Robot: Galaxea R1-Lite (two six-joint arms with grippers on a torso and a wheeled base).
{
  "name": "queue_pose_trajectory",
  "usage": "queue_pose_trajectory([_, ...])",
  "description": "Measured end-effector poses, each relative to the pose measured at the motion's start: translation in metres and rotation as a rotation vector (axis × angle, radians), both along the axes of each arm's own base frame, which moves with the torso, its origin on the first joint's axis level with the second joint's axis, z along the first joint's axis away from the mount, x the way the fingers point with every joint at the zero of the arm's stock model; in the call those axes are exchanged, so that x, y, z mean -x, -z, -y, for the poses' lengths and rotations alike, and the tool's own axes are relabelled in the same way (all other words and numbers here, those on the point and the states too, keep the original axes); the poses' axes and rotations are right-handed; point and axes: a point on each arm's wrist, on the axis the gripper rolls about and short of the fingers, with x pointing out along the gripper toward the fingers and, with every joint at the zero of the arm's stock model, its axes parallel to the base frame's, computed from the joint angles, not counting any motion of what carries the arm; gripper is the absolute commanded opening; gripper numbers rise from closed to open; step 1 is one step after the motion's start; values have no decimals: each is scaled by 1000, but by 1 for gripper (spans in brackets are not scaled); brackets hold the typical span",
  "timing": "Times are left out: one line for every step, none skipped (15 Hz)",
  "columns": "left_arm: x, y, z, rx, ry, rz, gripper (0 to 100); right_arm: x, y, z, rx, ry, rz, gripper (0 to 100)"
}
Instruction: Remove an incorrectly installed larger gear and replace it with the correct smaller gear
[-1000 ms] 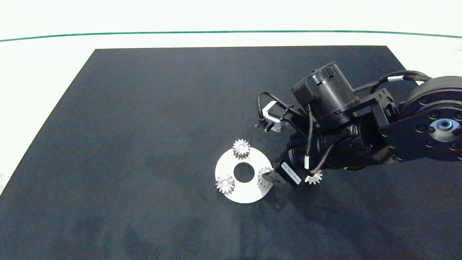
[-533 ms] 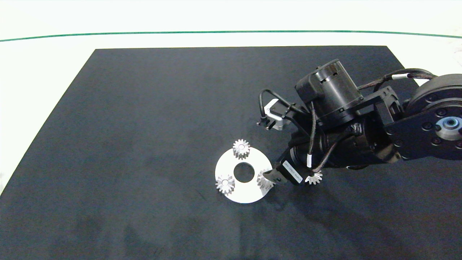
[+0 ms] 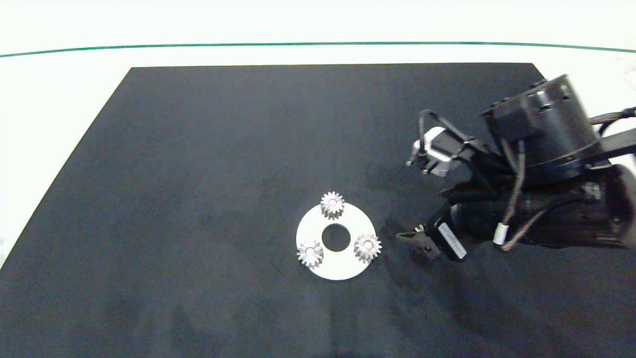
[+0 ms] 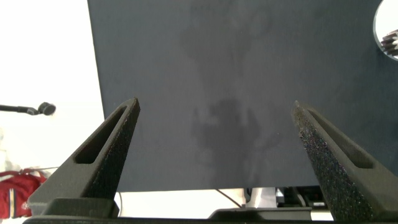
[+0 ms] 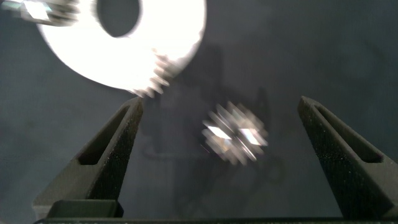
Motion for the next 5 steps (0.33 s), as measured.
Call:
queue_pose_trajectory([-2, -2, 0, -3, 4, 43, 100, 9, -5, 18, -25, 73, 31, 100])
queue_pose_trajectory([-5, -5, 0, -2, 6, 98, 100, 18, -11, 40, -53, 159, 72, 100])
queue_pose_trajectory([-7, -8, 0, 0, 4, 157, 100, 28, -18, 61, -86, 240, 118, 100])
queue_pose_trajectory([-8, -8, 0, 1, -1, 181, 100, 39, -23, 78, -115, 297, 163, 100])
queue_pose_trajectory([-8, -7, 0, 1, -5, 185, 100, 51, -28, 91, -145, 337, 210, 100])
